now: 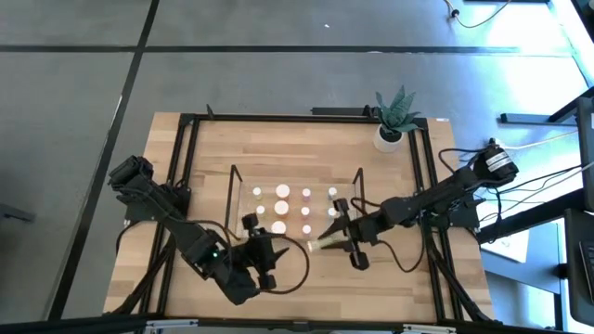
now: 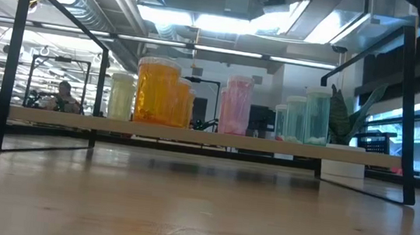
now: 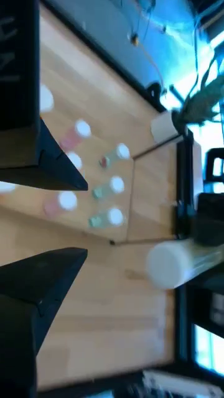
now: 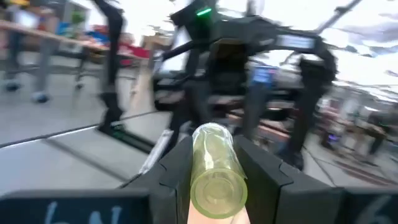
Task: Pick and place medicine bottles onto shelf by color
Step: Put the yellow pill bottle aligned with the yellow pill bottle on the shelf
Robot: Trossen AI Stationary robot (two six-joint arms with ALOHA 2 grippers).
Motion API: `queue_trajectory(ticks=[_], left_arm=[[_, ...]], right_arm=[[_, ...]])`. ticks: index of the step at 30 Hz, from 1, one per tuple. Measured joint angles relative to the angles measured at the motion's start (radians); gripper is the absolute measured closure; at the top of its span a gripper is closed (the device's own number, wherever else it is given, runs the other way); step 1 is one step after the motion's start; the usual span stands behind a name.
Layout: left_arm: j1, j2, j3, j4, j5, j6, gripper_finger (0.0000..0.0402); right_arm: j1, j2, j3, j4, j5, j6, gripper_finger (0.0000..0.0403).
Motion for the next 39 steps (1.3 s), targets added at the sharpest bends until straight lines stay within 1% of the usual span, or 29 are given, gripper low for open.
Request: queue_trajectory(ticks=[3,6,10,15,17,19,23,32,34,39], left_arm=[[0.009,0.0,0.0,0.069,0.039,0.01,0.025],[0.014,0.0,0.0,0.122,0.048,0.01,0.025],[0.026,0.0,0.0,0.167,0.088,0.012,0.025],[0.035,0.0,0.0,0.178,0.114,0.014,0.025],[0.035,0.0,0.0,0.184,0.114,0.043,0.025],[0.035,0.004,0.0,0.212,0.122,0.106,0.025],[0.037,0.011,0.0,0.273,0.174,0.225,0.025],[0.071,0.021,0.0,0.281,0.177,0.324,0.025],[0.077,0.03,0.0,0.281,0.193,0.345,0.025],[0.087,0.031,0.0,0.281,0.194,0.355,0.025]], right_arm=[[0.001,0.025,0.016,0.0,-0.059,-0.037,0.0292],[0.001,0.038,0.018,0.003,-0.059,-0.049,0.0292],[0.0,0.043,0.018,0.004,-0.059,-0.051,0.0292],[0.001,0.043,0.018,0.004,-0.059,-0.053,0.0292],[0.001,0.043,0.018,0.003,-0.059,-0.054,0.0292],[0.001,0.043,0.018,0.003,-0.059,-0.055,0.0292],[0.001,0.043,0.018,0.003,-0.059,-0.055,0.0292],[0.001,0.043,0.018,0.003,-0.058,-0.06,0.0292],[0.001,0.042,0.018,0.003,-0.058,-0.064,0.0292],[0.001,0.042,0.018,0.002,-0.058,-0.074,0.0292]])
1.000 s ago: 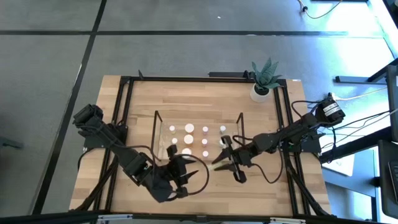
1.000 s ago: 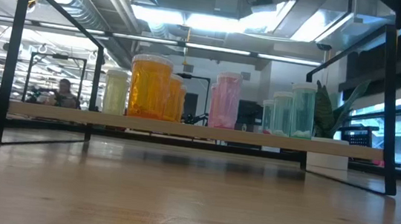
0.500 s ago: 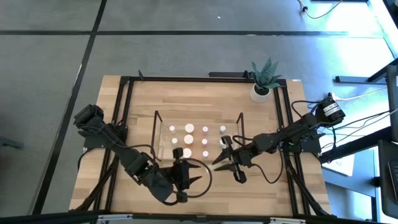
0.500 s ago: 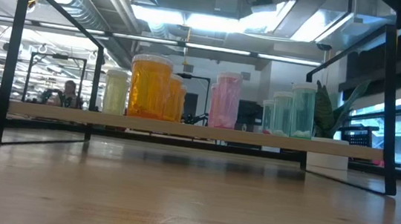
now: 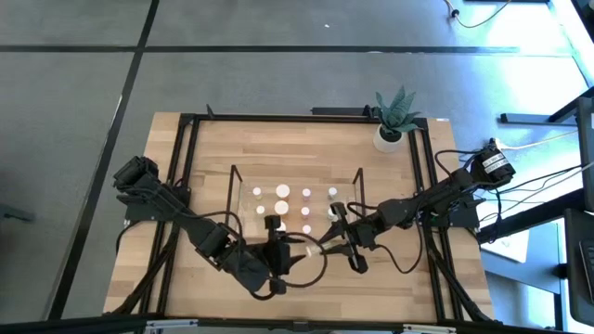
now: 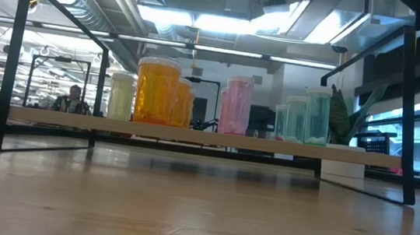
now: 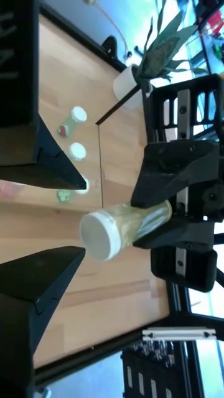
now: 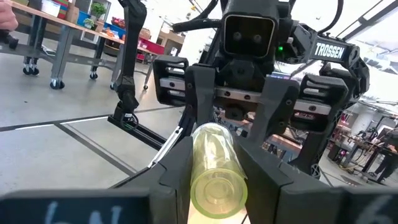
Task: Pick and place medicine bottles onto shelf by color
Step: Put the yellow pill bottle aligned with the yellow pill bottle on the shelf
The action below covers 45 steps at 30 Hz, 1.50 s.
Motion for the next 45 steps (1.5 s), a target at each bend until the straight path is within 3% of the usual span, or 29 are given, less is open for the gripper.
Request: queue_trajectory(ticks=[45], left_arm=[[0.026,0.0,0.0,0.058,-0.002,-0.013,0.025]], right_arm=[[-0.001,-0.001,0.0,-0.005,0.042,-0.004,0.0292]])
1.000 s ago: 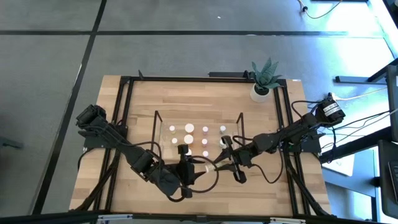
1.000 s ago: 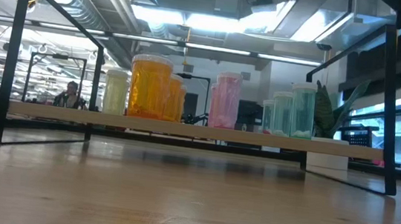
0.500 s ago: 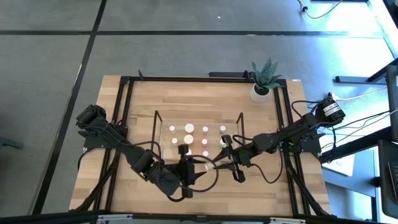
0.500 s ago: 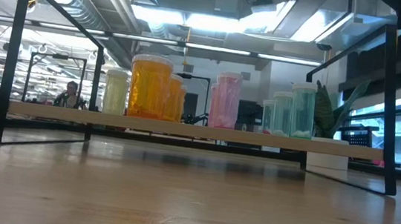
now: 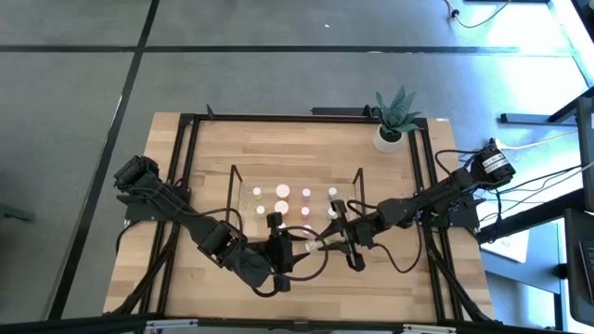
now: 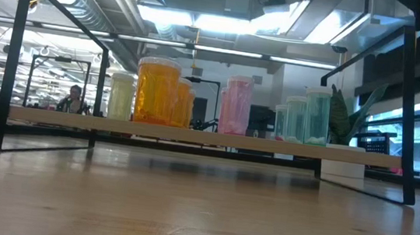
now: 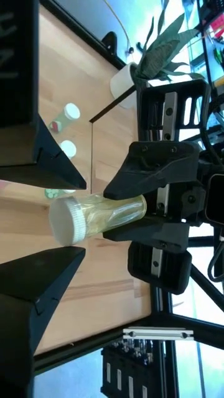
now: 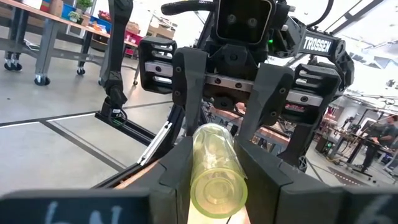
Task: Pick and place medicine bottles onto shelf by color
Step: Put the yellow pill bottle aligned with the yellow pill bottle on the shelf
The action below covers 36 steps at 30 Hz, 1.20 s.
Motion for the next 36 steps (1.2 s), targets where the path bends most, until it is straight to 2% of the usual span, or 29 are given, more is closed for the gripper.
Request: queue_trajectory(ticks=[36], left_arm=[[0.011,0.024,0.0,0.033,0.025,0.001,0.0251]], right_arm=[[0.001,0.0,0.0,0.003,-0.008,0.0,0.0292]])
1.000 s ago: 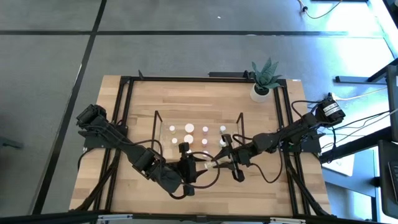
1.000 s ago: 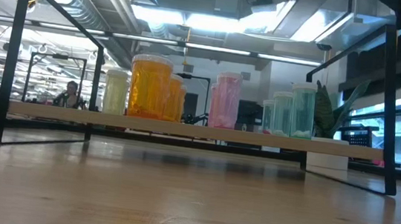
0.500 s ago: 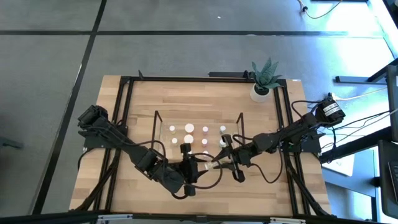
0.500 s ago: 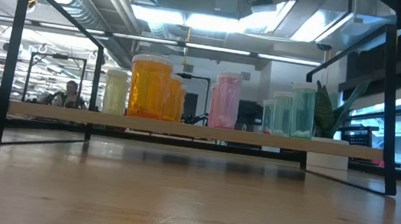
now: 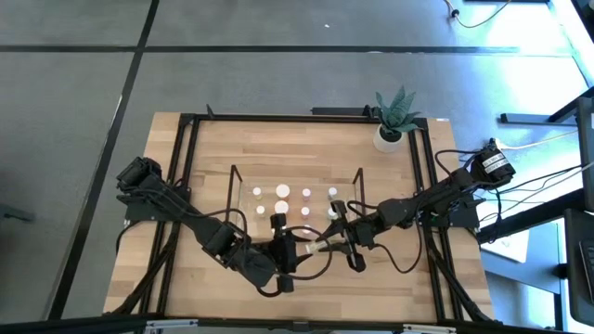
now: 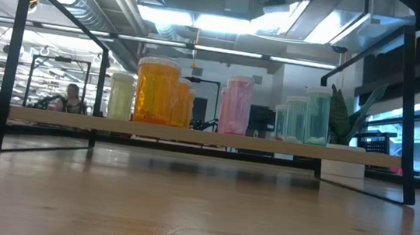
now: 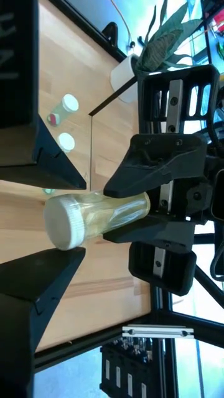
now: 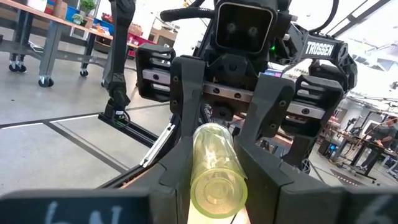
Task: Pick and place medicine bottles onto shelf by color
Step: Put the yellow pill bottle aligned with the yellow pill bottle on the shelf
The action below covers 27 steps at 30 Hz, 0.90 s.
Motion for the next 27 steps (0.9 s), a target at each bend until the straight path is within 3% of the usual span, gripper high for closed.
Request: queue_trajectory(ticks=[12,27], left_arm=[[-0.001,0.0,0.0,-0.001,-0.001,0.0,0.0295],[0.0,0.0,0.0,-0.007,0.005,-0.002,0.03]], right_arm=[[0.0,0.0,0.0,-0.001,0.004,0.0,0.0292],[-0.001,0.0,0.0,-0.016,0.003,0.044,0.0292]])
